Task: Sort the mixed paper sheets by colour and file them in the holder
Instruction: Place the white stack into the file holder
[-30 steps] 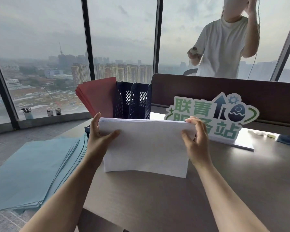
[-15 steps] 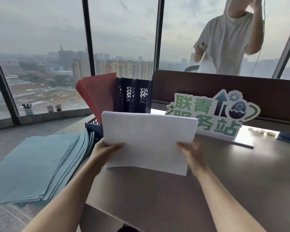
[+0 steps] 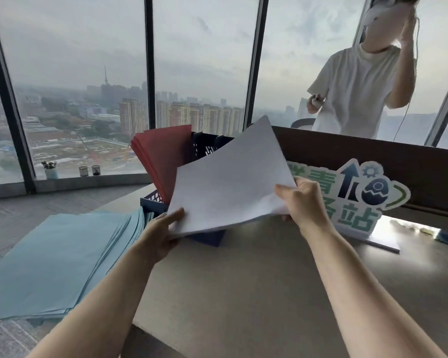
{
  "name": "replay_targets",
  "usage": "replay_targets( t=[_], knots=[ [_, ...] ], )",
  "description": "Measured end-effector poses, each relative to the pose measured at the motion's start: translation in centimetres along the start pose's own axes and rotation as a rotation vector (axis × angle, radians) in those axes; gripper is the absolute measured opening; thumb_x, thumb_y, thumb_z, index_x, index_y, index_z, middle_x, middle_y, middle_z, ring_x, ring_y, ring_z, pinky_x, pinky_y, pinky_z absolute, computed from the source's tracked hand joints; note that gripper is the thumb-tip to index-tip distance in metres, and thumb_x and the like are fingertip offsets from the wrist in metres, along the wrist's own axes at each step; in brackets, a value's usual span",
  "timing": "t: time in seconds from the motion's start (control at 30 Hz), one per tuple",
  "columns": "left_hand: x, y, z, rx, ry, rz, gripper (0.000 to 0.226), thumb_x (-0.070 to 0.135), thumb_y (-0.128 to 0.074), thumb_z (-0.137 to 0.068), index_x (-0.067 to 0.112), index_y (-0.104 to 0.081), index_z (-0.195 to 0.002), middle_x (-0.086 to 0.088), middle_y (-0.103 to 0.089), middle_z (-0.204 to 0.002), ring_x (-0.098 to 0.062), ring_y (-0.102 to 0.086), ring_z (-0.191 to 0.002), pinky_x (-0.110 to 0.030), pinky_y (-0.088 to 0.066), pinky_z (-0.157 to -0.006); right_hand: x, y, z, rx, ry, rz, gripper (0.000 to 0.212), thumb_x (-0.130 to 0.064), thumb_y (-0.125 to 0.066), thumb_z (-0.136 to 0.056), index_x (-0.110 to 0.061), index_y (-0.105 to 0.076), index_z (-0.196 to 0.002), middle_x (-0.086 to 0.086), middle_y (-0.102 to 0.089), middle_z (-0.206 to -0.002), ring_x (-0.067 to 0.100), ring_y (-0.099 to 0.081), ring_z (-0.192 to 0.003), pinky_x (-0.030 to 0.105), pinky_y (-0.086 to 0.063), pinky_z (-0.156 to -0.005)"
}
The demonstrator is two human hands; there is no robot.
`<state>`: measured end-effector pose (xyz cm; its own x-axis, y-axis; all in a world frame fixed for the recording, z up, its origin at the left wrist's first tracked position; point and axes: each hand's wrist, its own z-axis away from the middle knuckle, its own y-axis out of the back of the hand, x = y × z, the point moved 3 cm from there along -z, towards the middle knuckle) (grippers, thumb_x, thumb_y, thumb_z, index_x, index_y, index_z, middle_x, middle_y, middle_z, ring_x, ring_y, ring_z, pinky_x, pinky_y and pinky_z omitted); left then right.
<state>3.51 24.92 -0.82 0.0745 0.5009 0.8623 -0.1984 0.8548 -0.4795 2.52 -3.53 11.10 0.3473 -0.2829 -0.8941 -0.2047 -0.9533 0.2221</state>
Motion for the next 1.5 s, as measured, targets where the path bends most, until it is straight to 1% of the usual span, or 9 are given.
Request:
replay_targets(
  t=[0.1,0.23,0.37,0.5,0.67,0.93,1.1,1.3,1.5],
  knots=[
    [0.5,-0.5,-0.1,0.038,0.111,0.288,0.012,0.020,-0.066,-0.090,0.010,-0.063,-0.085,0.000,-0.066,-0.060,-0.009,-0.062,-0.046,-0.015,-0.052,-0.045,-4.5,-0.7,-2.4,0.051,0.007,0.048,0.019,0.000,-0.060,-0.077,0.012,-0.067,-0.091,0.032,-0.068,-0.089,0.026,-0.054,-0.053,0.030,-0.039,-0.043],
    [-0.2,-1.8,-0.3,-0.036,0.199,0.609,0.020,0.019,-0.068,-0.083,0.000,-0.064,-0.085,-0.012,-0.069,-0.072,-0.021,-0.072,-0.060,-0.024,-0.059,-0.050,-8.7,-2.3,-4.5,0.087,0.044,0.212,0.019,0.000,-0.053,-0.076,0.014,-0.062,-0.085,0.021,-0.065,-0.070,0.021,-0.051,-0.035,0.021,-0.035,-0.036],
    [-0.7,-4.2,-0.7,-0.039,0.208,0.879,0.028,0.025,-0.058,-0.096,-0.002,-0.064,-0.090,-0.014,-0.073,-0.084,-0.023,-0.073,-0.059,-0.025,-0.058,-0.048,-12.0,-4.9,-6.1,0.078,0.099,0.382,0.016,0.004,-0.044,-0.082,0.002,-0.054,-0.070,0.015,-0.055,-0.050,0.016,-0.051,-0.028,0.013,-0.031,-0.032],
    [0.6,-5.7,-1.6,0.039,0.209,0.983,0.029,0.023,-0.058,-0.097,-0.001,-0.063,-0.083,-0.014,-0.072,-0.075,-0.021,-0.069,-0.048,-0.021,-0.051,-0.037,-14.4,-7.6,-8.0,0.059,0.158,0.447,0.015,0.004,-0.040,-0.086,0.003,-0.054,-0.082,0.011,-0.052,-0.051,0.009,-0.048,-0.022,0.013,-0.030,-0.029],
    [2.3,-5.7,-4.2,0.118,0.244,0.870,0.028,0.015,-0.054,-0.099,-0.005,-0.058,-0.080,-0.019,-0.067,-0.055,-0.021,-0.065,-0.040,-0.022,-0.054,-0.040,-15.7,-10.9,-10.7,0.030,0.191,0.558,0.012,-0.002,-0.043,-0.093,0.001,-0.054,-0.090,0.010,-0.057,-0.055,0.011,-0.053,-0.032,0.014,-0.034,-0.031],
    [2.3,-4.0,-8.2,0.037,0.295,0.455,0.036,0.017,-0.037,-0.106,-0.011,-0.059,-0.106,-0.018,-0.071,-0.066,-0.023,-0.070,-0.050,-0.026,-0.056,-0.043,-12.5,-15.3,-14.3,0.017,0.152,0.670,0.018,0.002,-0.045,-0.089,0.004,-0.057,-0.101,0.016,-0.063,-0.074,0.031,-0.070,-0.072,0.027,-0.052,-0.051],
    [1.9,-3.1,-8.4,0.021,0.302,0.361,0.036,0.017,-0.035,-0.107,-0.008,-0.060,-0.112,-0.016,-0.073,-0.068,-0.022,-0.071,-0.053,-0.027,-0.058,-0.048,-10.0,-17.2,-14.6,-0.023,0.118,0.694,0.018,0.004,-0.043,-0.085,0.004,-0.059,-0.095,0.015,-0.063,-0.071,0.029,-0.068,-0.068,0.023,-0.045,-0.045],
    [1.7,-2.7,-8.0,0.001,0.299,0.283,0.030,0.017,-0.039,-0.106,-0.004,-0.060,-0.105,-0.014,-0.074,-0.070,-0.023,-0.072,-0.054,-0.028,-0.058,-0.048,-7.8,-18.7,-14.4,-0.063,0.048,0.716,0.009,0.001,-0.047,-0.085,-0.002,-0.050,-0.077,0.017,-0.068,-0.082,0.031,-0.071,-0.076,0.032,-0.057,-0.060],
    [1.1,-1.8,-7.4,0.006,0.272,0.112,0.027,0.020,-0.041,-0.105,0.001,-0.060,-0.100,-0.011,-0.076,-0.076,-0.020,-0.073,-0.060,-0.027,-0.059,-0.052,-7.3,-18.8,-13.8,-0.110,-0.038,0.791,0.016,-0.017,-0.049,-0.089,-0.006,-0.059,-0.094,0.008,-0.071,-0.074,0.025,-0.071,-0.070,0.033,-0.058,-0.072]
  ],
)
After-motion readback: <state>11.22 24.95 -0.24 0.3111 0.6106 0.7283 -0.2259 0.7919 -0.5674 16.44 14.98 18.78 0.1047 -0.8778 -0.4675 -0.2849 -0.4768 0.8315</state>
